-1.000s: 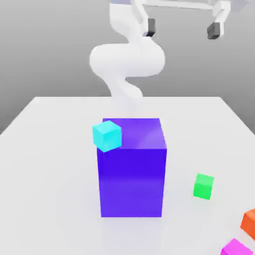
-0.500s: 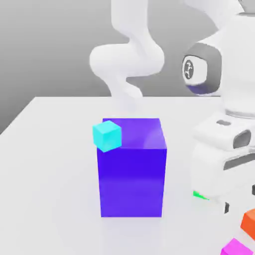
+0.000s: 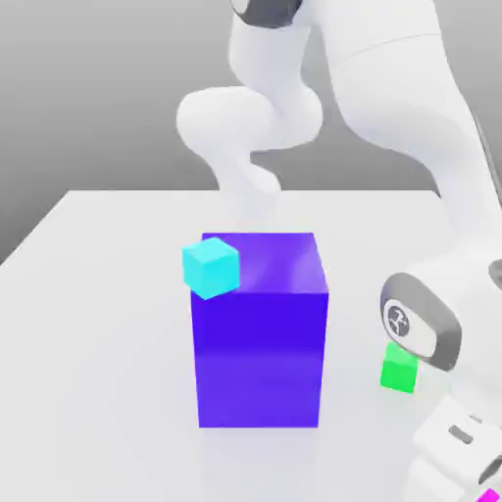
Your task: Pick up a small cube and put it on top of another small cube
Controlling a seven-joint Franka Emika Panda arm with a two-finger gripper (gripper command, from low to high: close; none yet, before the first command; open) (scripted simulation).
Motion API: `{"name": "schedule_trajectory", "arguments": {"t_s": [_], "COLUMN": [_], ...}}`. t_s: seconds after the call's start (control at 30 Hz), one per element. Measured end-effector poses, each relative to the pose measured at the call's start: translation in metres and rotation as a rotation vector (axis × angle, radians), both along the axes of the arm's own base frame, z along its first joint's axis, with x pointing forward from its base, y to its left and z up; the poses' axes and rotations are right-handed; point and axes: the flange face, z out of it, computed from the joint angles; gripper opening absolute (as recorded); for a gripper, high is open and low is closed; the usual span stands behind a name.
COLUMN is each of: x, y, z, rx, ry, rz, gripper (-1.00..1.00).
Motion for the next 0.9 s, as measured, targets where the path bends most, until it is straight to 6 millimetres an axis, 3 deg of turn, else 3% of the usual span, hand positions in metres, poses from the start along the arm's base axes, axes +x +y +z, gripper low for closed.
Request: {"name": "schedule_trajectory", "arguments": {"t_s": [0.07, 0.17, 0.23, 0.43, 0.9], "x": [0.001, 0.0, -0.011, -0.039, -0.146], "y": [0.0, 0.0, 0.002, 0.006, 0.007], "z": [0.016, 0.056, 0.068, 0.082, 0.112], "rx": [0.0, 0.0, -0.009, -0.031, -0.058], "ry": [0.0, 0.0, -0.003, -0.008, -0.004], "rz": [0.0, 0.005, 0.084, 0.311, 1.107], "gripper": [-1.0, -1.0, -1.0, -1.0, -1.0]}}
